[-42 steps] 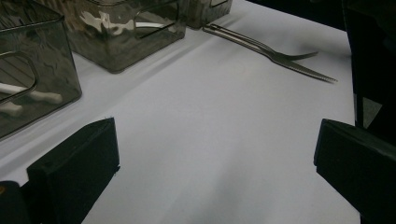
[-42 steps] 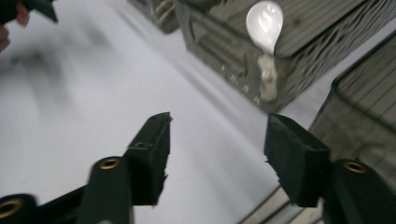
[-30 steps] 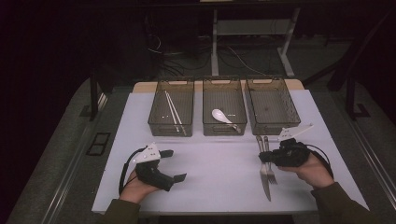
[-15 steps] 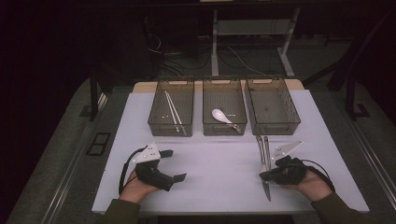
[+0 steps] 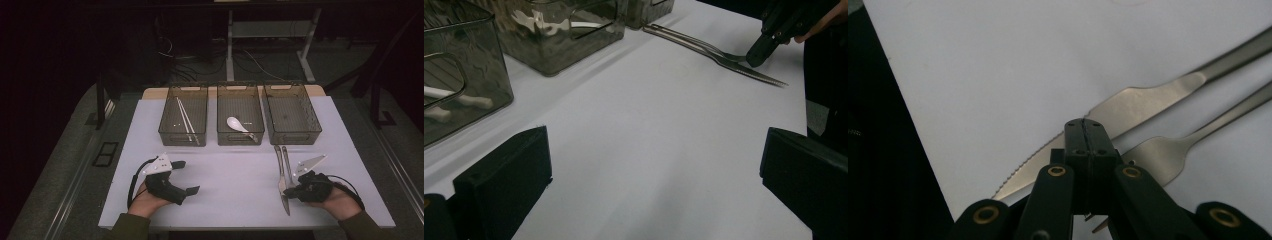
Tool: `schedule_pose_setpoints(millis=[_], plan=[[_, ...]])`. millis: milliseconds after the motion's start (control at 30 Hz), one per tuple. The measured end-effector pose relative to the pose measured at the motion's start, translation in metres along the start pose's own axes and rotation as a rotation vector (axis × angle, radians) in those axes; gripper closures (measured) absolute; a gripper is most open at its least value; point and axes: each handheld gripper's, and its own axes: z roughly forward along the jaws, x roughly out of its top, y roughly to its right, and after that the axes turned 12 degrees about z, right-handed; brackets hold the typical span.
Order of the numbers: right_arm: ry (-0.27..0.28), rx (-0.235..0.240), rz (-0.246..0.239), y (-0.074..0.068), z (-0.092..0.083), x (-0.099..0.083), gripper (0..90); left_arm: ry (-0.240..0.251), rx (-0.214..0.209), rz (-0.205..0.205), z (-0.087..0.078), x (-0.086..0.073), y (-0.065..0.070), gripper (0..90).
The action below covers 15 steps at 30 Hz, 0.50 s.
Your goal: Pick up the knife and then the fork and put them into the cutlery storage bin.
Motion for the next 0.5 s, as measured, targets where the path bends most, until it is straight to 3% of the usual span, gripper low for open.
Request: schedule_pose_setpoints(millis=[500], plan=[[-0.027, -0.098, 0.045, 0.019, -0.008, -0.012, 89.7, 0.000, 0.001, 0.002, 0.000, 0.000, 0.000, 0.0]])
